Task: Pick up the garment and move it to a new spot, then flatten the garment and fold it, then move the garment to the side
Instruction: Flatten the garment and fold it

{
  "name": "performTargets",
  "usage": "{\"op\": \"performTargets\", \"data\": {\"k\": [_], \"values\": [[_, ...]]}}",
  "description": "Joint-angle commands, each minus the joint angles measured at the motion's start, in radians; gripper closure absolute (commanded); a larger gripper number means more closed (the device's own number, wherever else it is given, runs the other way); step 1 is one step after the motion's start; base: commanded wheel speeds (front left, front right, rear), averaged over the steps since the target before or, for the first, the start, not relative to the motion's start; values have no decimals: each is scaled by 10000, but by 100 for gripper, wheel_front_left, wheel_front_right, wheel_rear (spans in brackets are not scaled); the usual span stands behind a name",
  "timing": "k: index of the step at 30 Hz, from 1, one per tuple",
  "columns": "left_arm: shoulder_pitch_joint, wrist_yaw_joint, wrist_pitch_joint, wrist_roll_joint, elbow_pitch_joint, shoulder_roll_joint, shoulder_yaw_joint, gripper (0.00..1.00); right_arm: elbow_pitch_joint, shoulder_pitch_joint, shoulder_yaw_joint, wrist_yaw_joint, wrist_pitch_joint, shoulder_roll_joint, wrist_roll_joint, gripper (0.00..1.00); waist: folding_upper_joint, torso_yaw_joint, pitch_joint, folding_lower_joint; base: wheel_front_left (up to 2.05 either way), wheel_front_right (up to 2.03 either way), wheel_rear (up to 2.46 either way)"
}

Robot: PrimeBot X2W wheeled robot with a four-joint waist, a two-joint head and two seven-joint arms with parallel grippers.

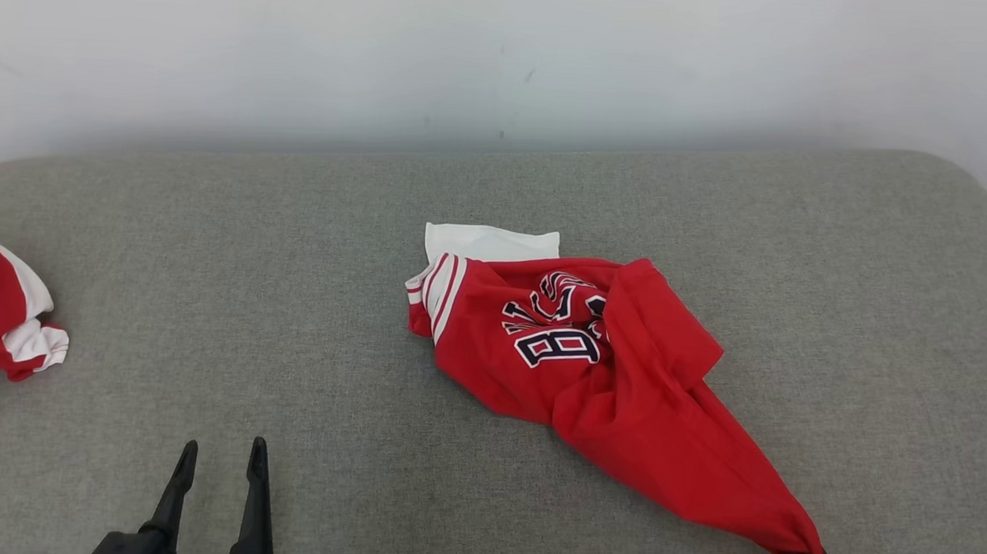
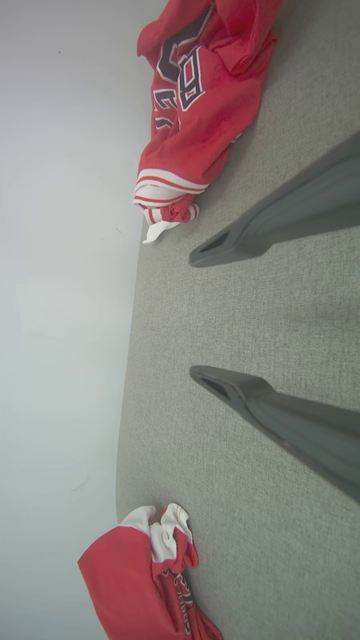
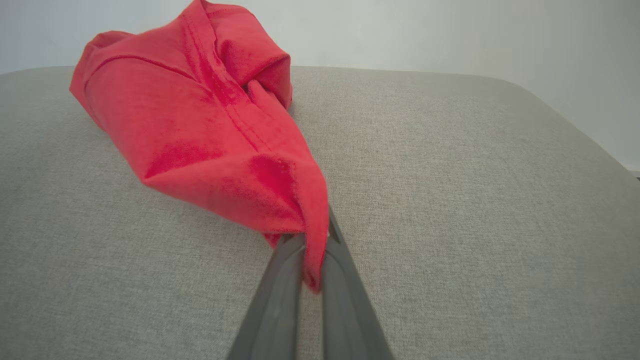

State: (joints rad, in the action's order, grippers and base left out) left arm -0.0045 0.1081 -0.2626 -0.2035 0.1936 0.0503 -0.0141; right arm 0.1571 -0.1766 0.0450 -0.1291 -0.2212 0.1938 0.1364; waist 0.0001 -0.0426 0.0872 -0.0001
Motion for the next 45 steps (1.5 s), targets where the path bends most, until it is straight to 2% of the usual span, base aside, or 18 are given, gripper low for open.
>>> {"op": "performTargets", "data": {"k": [1,2,3,4,5,13,16,19,25,32,39,40,41,42,45], "values": [[-73,36,-29,102,33,2,-39,0,61,39,4,-31,-60,-15,9,100,-1,-29,-6,1,0,0,0],[-67,39,-29,114,46,0,-62,0,164,55,-8,-31,-88,-91,-15,96,-1,-44,-25,1,0,0,0],[-62,43,-29,130,55,0,-79,0,213,105,-26,-31,-139,-177,-6,74,-1,-52,-41,1,0,0,0],[-65,43,-29,139,63,0,-93,0,234,192,-18,-31,-200,-224,-64,47,-1,-58,-57,1,0,0,0],[-71,50,-29,125,66,0,-98,0,231,280,7,-31,-237,-281,-82,0,-1,-60,-73,1,0,0,0],[113,69,-29,23,43,0,-154,0,-734,443,37,-31,-440,-249,-131,0,-1,12,-276,1,0,0,0],[280,11,-29,-25,26,-2,-154,0,-1380,779,423,-31,-448,-174,-15,0,-1,156,-457,1,0,0,0],[312,-5,-29,-33,10,0,-206,0,-1228,955,486,-31,-439,-70,41,0,-1,195,-532,1,0,0,0],[330,-11,-29,-44,-26,-3,-186,0,50,2104,998,-28,-298,54,-135,0,-1,287,-507,1,0,0,0],[75,12,-29,29,13,-2,-15,0,2552,3855,1493,-23,-269,61,-262,0,-1,681,-390,1,0,0,0],[14,37,-29,-1,83,-2,172,0,4639,4699,1798,-23,-247,42,-194,0,-1,1096,-350,1,0,0,0],[15,32,-29,-10,91,1,183,0,4964,4778,1874,-23,-223,27,-214,23,-1,1141,-361,1,0,0,0],[25,18,-29,-24,85,1,196,0,5254,4856,1939,-23,-222,39,-276,51,-1,1176,-364,1,0,0,0],[47,6,-29,-34,83,-2,210,0,5487,4948,2018,-23,-237,-9,-227,100,-1,1201,-375,1,0,0,0],[161,-22,-29,-51,59,-2,172,0,5928,5190,2102,-23,-335,-48,-94,100,-1,1196,-419,1,0,0,0]]}}
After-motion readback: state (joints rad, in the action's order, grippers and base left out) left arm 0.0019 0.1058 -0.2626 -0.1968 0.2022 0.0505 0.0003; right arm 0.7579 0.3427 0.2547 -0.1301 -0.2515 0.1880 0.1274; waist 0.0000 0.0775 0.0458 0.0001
